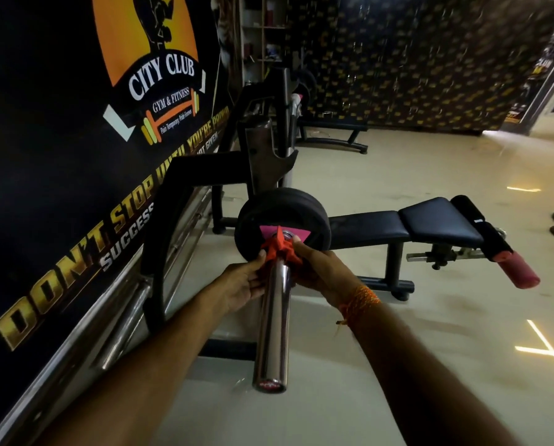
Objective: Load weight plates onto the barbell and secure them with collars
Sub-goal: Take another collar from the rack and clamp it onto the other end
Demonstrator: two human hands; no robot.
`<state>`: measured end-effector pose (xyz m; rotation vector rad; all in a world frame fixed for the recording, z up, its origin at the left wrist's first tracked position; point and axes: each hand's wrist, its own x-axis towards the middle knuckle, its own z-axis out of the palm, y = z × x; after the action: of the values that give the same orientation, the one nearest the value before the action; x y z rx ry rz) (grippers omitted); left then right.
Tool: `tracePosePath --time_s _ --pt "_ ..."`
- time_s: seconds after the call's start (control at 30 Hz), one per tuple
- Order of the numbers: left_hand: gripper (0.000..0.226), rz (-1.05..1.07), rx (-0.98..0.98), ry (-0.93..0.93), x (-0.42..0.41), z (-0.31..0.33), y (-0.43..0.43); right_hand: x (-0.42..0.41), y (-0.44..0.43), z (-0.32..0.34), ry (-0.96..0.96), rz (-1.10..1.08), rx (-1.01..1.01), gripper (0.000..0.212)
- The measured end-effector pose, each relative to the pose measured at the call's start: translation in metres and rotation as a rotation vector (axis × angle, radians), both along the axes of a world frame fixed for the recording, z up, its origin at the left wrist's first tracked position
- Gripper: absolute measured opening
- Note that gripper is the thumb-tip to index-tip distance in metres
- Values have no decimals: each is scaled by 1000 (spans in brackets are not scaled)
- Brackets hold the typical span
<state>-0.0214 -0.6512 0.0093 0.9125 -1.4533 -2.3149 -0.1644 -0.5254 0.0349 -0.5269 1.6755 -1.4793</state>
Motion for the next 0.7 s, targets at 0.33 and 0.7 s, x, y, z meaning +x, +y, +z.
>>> tracePosePath --time_s 0.33,0.7 --pt "55 -30 -57 -34 -23 1 -21 -21 -36 10 7 81 31 84" --pt "51 -46 -30 0 -21 3 -23 -35 -46 13 -221 91 77 90"
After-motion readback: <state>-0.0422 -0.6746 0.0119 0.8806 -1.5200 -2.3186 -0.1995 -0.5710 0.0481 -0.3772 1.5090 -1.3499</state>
